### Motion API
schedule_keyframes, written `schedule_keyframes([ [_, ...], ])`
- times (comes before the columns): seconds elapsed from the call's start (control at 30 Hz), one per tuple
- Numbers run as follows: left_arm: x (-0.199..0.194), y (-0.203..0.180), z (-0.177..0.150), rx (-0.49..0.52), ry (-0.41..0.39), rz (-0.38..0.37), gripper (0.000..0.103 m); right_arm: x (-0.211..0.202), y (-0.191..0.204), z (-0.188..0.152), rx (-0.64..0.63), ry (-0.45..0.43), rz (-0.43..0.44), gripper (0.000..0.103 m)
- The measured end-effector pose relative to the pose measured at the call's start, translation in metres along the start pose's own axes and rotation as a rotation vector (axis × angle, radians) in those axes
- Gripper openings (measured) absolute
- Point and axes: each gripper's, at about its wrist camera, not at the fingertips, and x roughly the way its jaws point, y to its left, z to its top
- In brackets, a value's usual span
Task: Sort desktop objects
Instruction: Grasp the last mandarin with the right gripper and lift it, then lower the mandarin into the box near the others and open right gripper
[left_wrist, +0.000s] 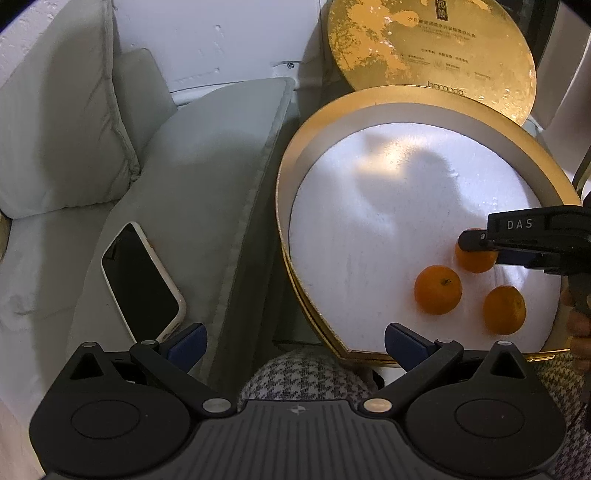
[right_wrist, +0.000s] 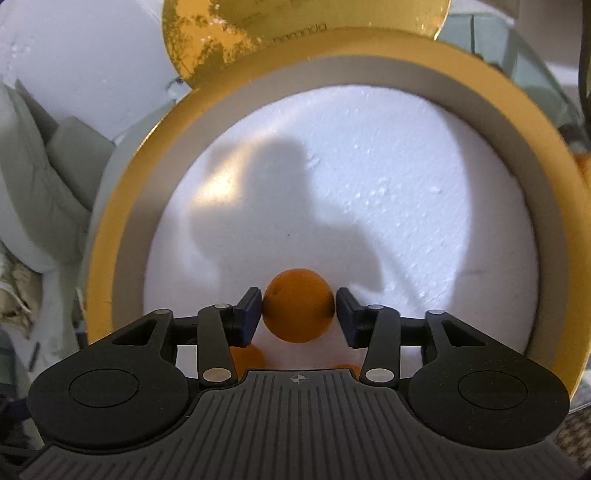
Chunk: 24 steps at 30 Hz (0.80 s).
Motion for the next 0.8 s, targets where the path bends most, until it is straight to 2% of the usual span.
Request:
schedule_keyframes([
  [0.27,-0.013,-0.006,-0.008,0.025,-0.021,-0.008,0.102,-0.05,-0.008,-0.01,0.019,-0.086,-0.003,0.058],
  [0.33,-0.019,-0.009,-0.014,0.032,-0.029,-0.01,0.102,-0.068,-0.014,-0.019,0.043,-0.106,0.008,0.065],
  [0.4,-0.025,-0.011,-0.02,0.039,-0.037,-0.011,0.102,-0.09,-0.02,-0.032,0.065,-0.125,0.014,0.073],
  [0.6,-0.044,-0.019,-0.039,0.069,-0.055,-0.019,0.102,-0.139,-0.033,-0.083,0.078,-0.157,-0.001,0.077],
  [0.8,-0.068,-0.032,-0.058,0.114,-0.097,-0.035,0.102,-0.164,-0.035,-0.126,0.078,-0.159,-0.015,0.078],
])
